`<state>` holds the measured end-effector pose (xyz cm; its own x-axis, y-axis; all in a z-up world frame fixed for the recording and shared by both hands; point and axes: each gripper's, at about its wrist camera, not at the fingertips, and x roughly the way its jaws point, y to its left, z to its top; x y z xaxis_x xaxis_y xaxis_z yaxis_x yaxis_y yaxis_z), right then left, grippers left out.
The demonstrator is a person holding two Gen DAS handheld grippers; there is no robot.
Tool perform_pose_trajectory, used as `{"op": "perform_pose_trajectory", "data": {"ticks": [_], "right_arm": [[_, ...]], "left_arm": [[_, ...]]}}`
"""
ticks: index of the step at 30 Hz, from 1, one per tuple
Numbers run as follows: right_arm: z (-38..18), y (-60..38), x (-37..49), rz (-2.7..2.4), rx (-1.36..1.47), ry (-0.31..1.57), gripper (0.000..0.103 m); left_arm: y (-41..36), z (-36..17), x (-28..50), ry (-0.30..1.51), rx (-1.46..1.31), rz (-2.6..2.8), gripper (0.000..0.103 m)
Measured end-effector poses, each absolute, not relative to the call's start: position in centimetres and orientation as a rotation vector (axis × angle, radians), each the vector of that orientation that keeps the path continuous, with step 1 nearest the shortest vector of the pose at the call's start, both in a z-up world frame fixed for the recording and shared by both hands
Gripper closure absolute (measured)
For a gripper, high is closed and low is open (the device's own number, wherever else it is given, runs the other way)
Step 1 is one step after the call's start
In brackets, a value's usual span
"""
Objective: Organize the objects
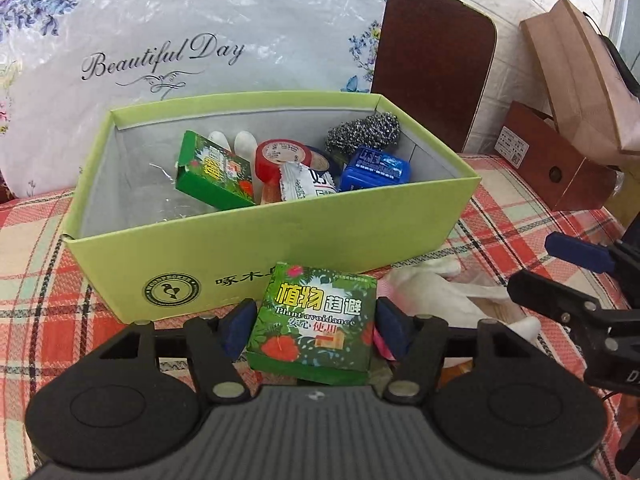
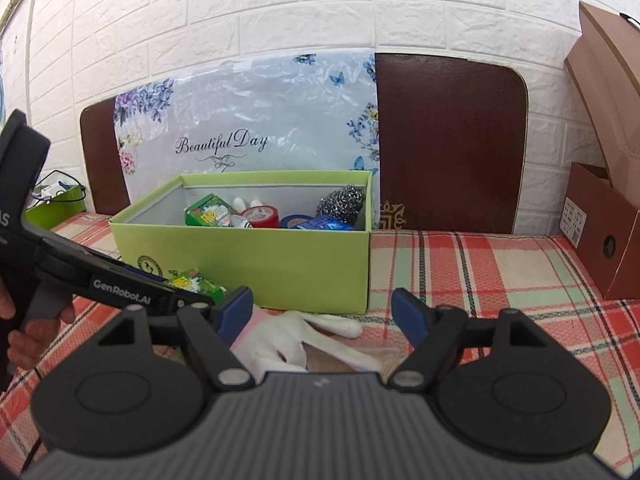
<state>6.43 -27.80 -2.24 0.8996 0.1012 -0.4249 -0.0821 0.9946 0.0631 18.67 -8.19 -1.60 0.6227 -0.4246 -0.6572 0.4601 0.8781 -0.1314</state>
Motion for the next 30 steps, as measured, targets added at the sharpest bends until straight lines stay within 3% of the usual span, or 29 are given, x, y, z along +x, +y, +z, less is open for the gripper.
{"op": "perform_pose_trajectory", "data": {"ticks": [7,10,13,16,18,20,22,30], "right_arm": [[-2.5,-28.3,6.6,0.091,0.089,0.449,0.027],[-2.7,-28.4,6.7,0.093,0.103,0.452,0.027],[-2.7,-28.3,6.6,0.1,0.095,0.451,0.027],[-2.6,-28.5,6.4,0.103,0.091,0.449,0.027],[-2.6,-28.8,6.1,0.11,0.094,0.443,0.027],[-2.5,-28.7,5.9,0.139,0.1,0.443,0.027],[-2.5,-27.8,6.0,0.195,0.087,0.461,0.027],[-3.7,-18.5,4.6,0.588,-0.038,0.571,0.028]], "left_arm": [[-7.5,3.2,18.2,0.63,-0.037,-0.541,0.038],[-8.3,4.8,19.8,0.601,-0.083,-0.534,0.055],[-9.7,5.8,22.4,0.593,-0.119,-0.489,0.057],[-11.4,5.9,24.6,0.616,-0.093,-0.495,0.065],[-11.3,6.0,24.7,0.616,-0.088,-0.494,0.065],[-10.3,6.0,23.8,0.588,-0.082,-0.496,0.053],[-9.0,5.9,22.3,0.56,-0.055,-0.489,0.048],[-0.6,3.3,17.8,0.644,-0.065,-0.394,0.04]]}}
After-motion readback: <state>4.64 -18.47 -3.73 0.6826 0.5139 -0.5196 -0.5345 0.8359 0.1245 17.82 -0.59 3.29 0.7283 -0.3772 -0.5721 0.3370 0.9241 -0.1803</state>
